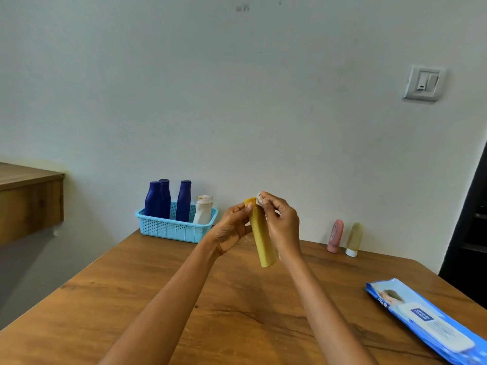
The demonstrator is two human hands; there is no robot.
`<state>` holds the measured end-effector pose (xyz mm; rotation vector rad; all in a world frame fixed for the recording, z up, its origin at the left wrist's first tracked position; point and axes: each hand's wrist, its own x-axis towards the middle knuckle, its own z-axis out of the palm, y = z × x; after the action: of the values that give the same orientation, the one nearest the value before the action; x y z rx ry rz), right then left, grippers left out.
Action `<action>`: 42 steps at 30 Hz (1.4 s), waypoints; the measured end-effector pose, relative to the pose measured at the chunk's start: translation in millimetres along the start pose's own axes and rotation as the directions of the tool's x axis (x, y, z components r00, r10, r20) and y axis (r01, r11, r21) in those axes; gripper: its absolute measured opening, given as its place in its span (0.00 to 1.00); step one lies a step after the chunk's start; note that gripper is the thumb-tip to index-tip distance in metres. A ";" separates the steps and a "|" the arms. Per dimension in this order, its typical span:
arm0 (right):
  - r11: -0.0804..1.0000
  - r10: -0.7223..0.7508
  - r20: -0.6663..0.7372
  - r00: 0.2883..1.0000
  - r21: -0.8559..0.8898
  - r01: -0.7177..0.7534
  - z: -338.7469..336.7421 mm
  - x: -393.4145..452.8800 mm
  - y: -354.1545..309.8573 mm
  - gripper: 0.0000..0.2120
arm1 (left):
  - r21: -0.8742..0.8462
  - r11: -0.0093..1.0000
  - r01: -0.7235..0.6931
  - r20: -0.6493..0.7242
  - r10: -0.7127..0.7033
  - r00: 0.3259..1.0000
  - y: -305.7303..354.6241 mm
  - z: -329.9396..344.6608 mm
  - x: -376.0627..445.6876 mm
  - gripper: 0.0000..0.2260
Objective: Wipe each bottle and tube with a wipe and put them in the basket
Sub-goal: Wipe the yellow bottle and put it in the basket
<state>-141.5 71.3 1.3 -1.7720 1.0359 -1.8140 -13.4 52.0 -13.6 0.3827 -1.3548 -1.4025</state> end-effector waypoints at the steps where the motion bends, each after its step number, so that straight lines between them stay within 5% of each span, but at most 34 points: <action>1: 0.999 -0.043 0.017 0.999 -0.006 0.043 -1.1 -0.7 -0.7 0.12 | -0.001 1.000 -0.009 -0.007 0.009 1.000 1.8 -0.2 -0.4 0.31; 8: 0.989 -0.116 0.148 0.982 -0.068 0.127 -6.9 -4.7 4.9 0.05 | -0.022 0.999 -0.028 -0.087 0.026 0.996 8.7 -7.1 -5.4 0.35; 15: 0.951 -0.281 0.101 0.954 -0.106 0.291 -6.9 -6.6 1.8 0.09 | 0.083 0.996 0.031 -0.063 -0.026 0.998 6.0 -6.5 -5.9 0.14; 20: 0.965 -0.242 0.150 0.958 -0.065 0.254 2.2 -8.6 -3.9 0.08 | 0.074 0.997 -0.006 -0.067 0.011 0.998 8.9 -11.7 -8.3 0.30; 24: 0.982 -0.140 0.179 0.974 -0.104 0.160 -8.2 -6.1 4.0 0.05 | 0.011 1.000 -0.013 -0.103 0.015 0.995 10.4 -10.5 -8.4 0.24; 28: 0.978 -0.112 0.135 0.985 -0.163 0.133 -14.2 -1.9 8.6 0.07 | 0.024 1.000 0.007 -0.072 -0.005 0.997 12.9 -4.5 -6.9 0.38; 32: 0.975 -0.186 0.187 0.965 -0.088 0.205 -6.3 -6.2 4.1 0.14 | 0.036 0.999 -0.031 -0.059 0.033 0.998 16.2 -9.8 -5.6 0.36; 37: 0.980 -0.134 0.289 0.948 -0.105 0.171 -1.1 -7.3 3.2 0.08 | -0.004 1.000 -0.027 -0.120 0.026 0.992 15.8 -21.1 -9.5 0.40; 42: 0.978 -0.095 0.177 0.980 -0.167 0.125 -10.5 -3.6 8.2 0.07 | 0.022 1.000 0.016 -0.087 -0.014 0.996 12.1 -13.0 -8.8 0.37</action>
<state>-153.0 71.0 -6.3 -2.0866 1.0792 -1.6433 5.9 55.8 -10.9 0.4647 -1.2998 -1.3687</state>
